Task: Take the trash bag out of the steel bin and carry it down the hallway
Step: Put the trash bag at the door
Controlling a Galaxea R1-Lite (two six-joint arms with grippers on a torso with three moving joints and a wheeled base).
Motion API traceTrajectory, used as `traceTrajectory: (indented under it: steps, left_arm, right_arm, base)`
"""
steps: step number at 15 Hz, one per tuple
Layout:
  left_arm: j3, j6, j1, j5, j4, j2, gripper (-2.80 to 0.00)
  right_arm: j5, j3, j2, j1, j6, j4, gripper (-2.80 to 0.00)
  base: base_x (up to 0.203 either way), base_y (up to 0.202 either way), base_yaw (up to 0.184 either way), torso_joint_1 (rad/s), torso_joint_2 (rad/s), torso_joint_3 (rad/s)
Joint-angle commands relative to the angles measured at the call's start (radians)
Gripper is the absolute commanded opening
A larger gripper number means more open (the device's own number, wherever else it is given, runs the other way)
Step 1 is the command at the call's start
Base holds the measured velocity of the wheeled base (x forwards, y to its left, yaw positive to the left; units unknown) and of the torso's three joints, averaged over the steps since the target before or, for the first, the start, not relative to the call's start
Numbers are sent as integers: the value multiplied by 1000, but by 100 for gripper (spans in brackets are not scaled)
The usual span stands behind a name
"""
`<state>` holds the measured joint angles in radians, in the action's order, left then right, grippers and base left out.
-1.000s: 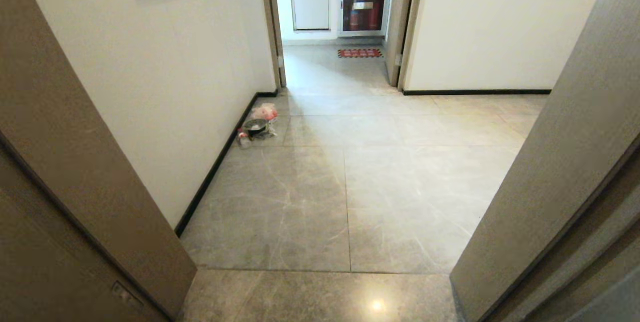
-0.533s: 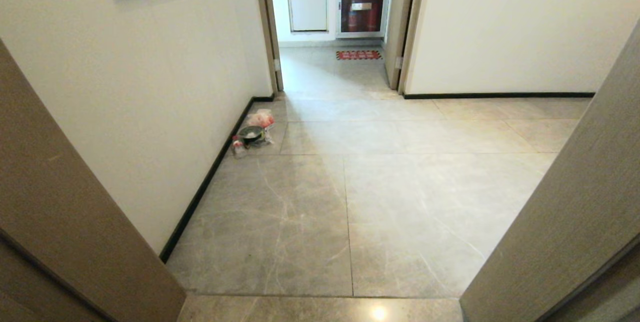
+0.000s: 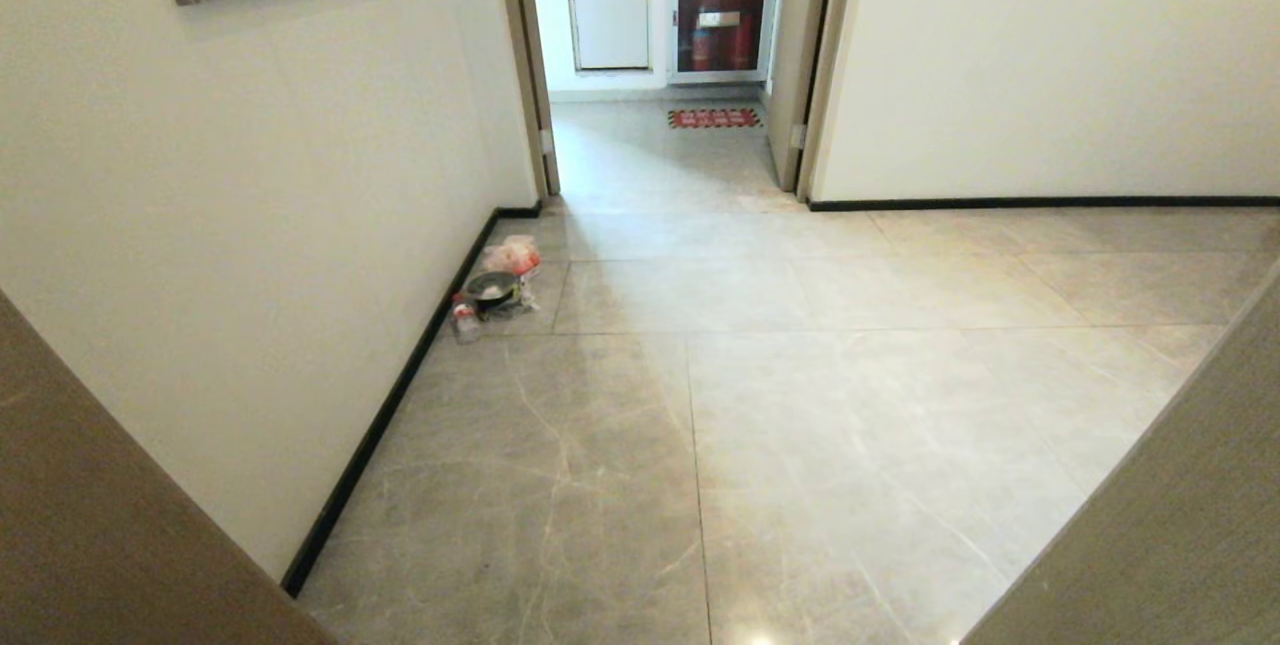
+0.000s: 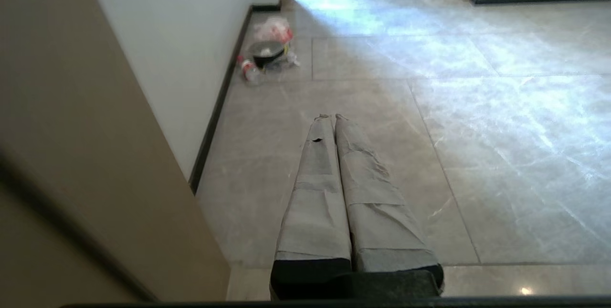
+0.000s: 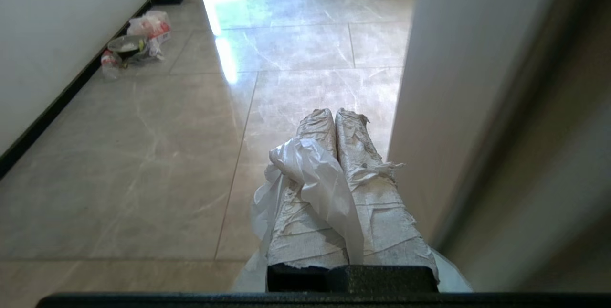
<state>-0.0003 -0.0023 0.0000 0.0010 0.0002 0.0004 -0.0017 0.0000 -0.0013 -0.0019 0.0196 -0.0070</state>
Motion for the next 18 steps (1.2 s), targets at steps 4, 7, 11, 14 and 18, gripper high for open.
traceTrajectory:
  steps: [4,7,11,14,18]
  left_arm:
    - [0,1,0,-1,0,0,-280]
    - [0,1,0,1,0,0,-280]
    - [0,1,0,1,0,0,-280]
    - [0,1,0,1,0,0,-280]
    - [0,1,0,1,0,0,-280]
  right_arm:
    - [0,1,0,0,0,1,-280]
    - [0,0,0,0,0,-1,-280]
    - [0,0,0,0,0,-1,-280]
    - [-1,1,0,0,2,1,-280]
    - [-1,0,0,0,0,1,-280]
  base:
    - [180,0,-2,1,2,0]
    - [187,0,-3,2,3,2]
    - [184,0,-2,3,1,1]
    - [184,0,-3,-1,1,2]
    - [184,0,-3,4,2,2]
